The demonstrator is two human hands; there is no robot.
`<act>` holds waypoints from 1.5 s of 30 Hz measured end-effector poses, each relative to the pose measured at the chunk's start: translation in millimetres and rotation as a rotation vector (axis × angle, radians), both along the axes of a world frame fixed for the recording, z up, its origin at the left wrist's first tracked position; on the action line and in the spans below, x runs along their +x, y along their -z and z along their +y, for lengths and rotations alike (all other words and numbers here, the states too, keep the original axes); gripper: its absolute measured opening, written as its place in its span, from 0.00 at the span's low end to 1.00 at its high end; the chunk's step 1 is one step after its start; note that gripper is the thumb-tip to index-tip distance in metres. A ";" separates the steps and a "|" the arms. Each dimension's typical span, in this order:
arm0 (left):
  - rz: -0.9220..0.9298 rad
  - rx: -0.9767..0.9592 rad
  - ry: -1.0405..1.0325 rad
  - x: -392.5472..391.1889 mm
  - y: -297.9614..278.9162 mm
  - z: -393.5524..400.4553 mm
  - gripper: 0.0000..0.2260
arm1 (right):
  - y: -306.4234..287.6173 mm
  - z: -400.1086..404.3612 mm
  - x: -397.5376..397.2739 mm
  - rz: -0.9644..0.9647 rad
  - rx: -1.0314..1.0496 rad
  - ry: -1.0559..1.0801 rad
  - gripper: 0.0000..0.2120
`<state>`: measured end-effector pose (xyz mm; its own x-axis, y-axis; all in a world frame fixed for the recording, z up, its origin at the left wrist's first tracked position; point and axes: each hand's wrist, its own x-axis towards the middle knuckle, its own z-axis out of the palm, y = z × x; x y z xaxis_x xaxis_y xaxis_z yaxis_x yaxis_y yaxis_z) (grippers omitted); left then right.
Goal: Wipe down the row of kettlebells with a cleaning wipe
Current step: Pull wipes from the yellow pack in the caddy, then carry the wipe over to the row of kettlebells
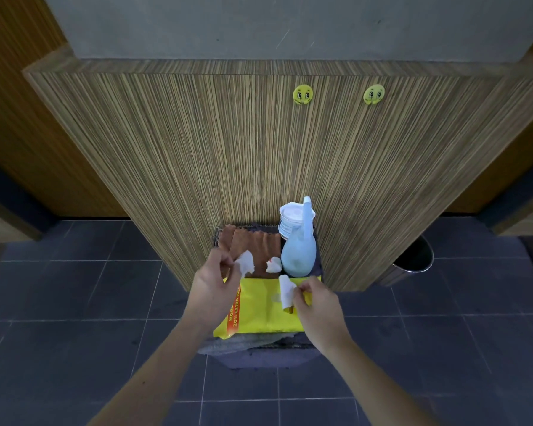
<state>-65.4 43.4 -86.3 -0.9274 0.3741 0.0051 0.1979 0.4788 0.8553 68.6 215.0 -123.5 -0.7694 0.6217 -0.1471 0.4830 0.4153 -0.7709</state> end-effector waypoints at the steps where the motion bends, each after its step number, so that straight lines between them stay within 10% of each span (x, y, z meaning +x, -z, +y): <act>1: -0.003 0.013 -0.014 -0.3 -2.7 -0.8 0.07 | 0.7 -5.7 -2.9 0.006 0.010 -0.045 0.09; 13: 0.069 0.107 -0.001 -5.9 -26.4 -1.5 0.06 | 40.9 -60.9 1.5 -0.327 0.597 -0.634 0.39; 23: 0.058 0.118 0.075 11.0 -32.5 24.8 0.07 | 23.5 -51.1 -6.0 -0.384 0.452 -0.718 0.46; 38: 0.251 0.080 0.445 124.2 -84.1 145.7 0.12 | -17.3 91.2 220.3 -0.650 0.564 -0.378 0.34; 45: 0.242 0.078 0.758 262.6 -156.4 247.9 0.13 | -145.1 166.2 361.6 -0.526 0.380 -0.013 0.50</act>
<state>197.2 291.2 70.1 -0.3903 0.8925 0.2260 0.6299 0.0798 0.7726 430.2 381.2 21.6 -0.6622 0.6961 -0.2775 0.7493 0.6208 -0.2307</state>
